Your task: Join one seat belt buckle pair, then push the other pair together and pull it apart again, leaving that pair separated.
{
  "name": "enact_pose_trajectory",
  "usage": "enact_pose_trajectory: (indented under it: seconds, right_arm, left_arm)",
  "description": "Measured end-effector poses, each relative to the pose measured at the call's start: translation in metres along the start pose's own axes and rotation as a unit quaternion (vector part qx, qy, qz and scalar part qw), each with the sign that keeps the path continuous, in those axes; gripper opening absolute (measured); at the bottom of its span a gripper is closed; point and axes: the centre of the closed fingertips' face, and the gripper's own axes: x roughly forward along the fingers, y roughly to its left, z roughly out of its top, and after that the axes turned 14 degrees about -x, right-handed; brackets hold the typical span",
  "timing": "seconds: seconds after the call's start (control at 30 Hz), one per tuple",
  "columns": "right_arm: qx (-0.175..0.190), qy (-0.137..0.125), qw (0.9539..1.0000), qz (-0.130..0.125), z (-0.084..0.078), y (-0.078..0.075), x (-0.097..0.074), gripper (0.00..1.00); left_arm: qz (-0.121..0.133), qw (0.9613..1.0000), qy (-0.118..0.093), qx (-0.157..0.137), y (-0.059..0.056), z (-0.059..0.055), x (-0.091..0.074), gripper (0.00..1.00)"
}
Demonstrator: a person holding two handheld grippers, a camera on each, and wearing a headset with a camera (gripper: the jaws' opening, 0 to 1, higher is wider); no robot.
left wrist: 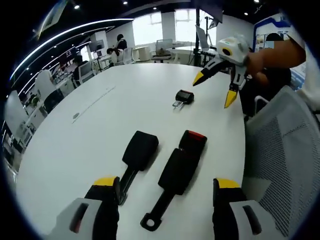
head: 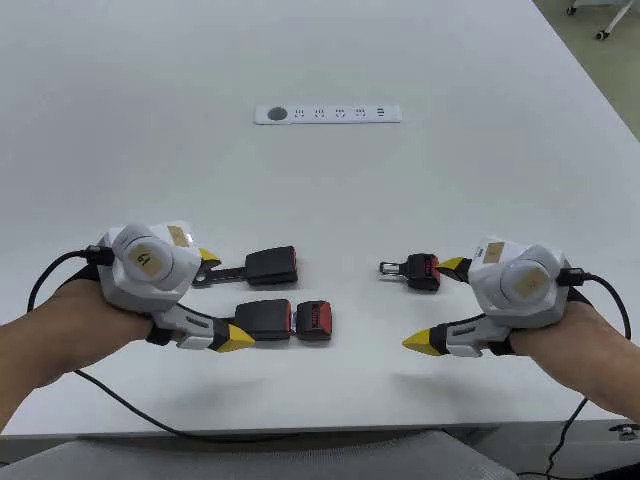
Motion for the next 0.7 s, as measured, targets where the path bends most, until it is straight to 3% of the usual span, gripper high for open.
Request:
enact_pose_trajectory:
  seconds: [0.07,0.1,0.13,0.27,0.37,0.5,0.57,0.7]
  right_arm:
    - [0.016,-0.009,0.9998,-0.01,0.0,0.0,-0.006,0.77]
    - [0.02,-0.01,0.9997,-0.01,0.0,0.0,-0.007,0.77]
    - [0.037,-0.016,0.9991,-0.011,0.0,0.003,-0.011,0.78]
    - [0.05,-0.019,0.9984,-0.017,-0.005,0.01,-0.017,0.8]
    - [0.06,-0.025,0.9975,-0.027,-0.008,0.011,-0.021,0.85]
    - [0.079,-0.036,0.9953,-0.043,-0.005,0.015,-0.027,1.0]
    - [0.078,-0.034,0.9954,-0.042,-0.005,0.016,-0.03,0.99]
    - [0.084,-0.036,0.9948,-0.046,-0.001,0.02,-0.033,1.0]
  left_arm:
    - [0.036,0.9992,-0.014,-0.006,0.01,-0.004,-0.009,0.91]
    - [0.041,0.999,-0.017,-0.01,0.011,-0.006,-0.011,0.97]
    - [0.04,0.9988,-0.016,-0.021,0.009,-0.014,-0.016,1.0]
    - [0.042,0.9985,-0.015,-0.033,0.01,-0.029,-0.027,0.99]
    - [0.044,0.9982,-0.019,-0.037,0.008,-0.035,-0.037,1.0]
    - [0.051,0.9939,-0.053,-0.082,0.011,-0.039,-0.05,1.0]
    - [0.05,0.9906,-0.078,-0.101,0.009,-0.037,-0.053,1.0]
    - [0.049,0.9859,-0.103,-0.123,0.004,-0.034,-0.06,1.0]
